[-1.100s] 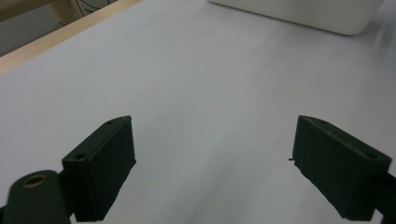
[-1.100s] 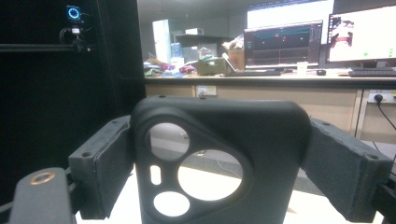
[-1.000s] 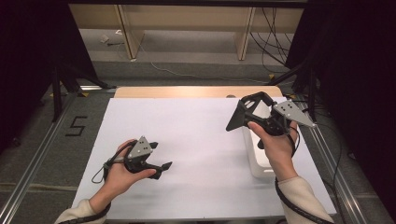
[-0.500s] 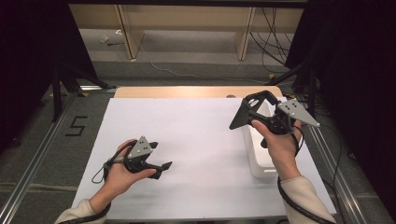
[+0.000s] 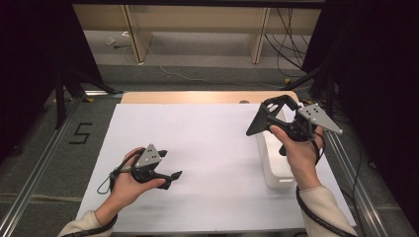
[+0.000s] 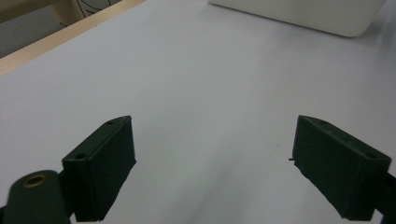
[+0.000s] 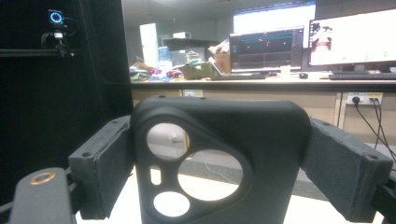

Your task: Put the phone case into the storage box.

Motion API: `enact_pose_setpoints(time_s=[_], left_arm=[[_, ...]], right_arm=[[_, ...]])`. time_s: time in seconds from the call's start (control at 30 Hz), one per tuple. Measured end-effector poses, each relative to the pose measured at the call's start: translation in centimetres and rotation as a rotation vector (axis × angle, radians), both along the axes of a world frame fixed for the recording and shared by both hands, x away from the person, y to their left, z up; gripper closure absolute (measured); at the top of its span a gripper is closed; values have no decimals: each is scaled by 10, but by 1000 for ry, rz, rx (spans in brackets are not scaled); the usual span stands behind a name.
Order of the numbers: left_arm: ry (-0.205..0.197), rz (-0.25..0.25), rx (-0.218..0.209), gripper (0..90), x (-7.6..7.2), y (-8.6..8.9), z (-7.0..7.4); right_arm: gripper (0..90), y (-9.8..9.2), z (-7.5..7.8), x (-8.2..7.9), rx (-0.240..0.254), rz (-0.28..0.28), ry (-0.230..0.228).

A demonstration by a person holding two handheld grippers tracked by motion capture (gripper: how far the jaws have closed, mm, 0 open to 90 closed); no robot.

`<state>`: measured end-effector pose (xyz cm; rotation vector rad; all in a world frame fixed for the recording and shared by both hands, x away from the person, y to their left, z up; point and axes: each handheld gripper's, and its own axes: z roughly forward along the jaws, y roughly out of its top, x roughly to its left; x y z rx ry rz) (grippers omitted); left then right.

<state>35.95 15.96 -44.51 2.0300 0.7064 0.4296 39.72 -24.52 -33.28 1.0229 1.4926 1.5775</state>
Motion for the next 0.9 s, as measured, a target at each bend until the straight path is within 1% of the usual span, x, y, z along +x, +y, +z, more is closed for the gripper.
enact_pose_setpoints(time_s=[0.3,0.9], left_arm=[[2,1,0,128,0,0,0],[3,0,0,128,0,0,0]], right_arm=[[149,-5,1,0,4,-15,0],[150,-15,2,2,-7,-52,1]])
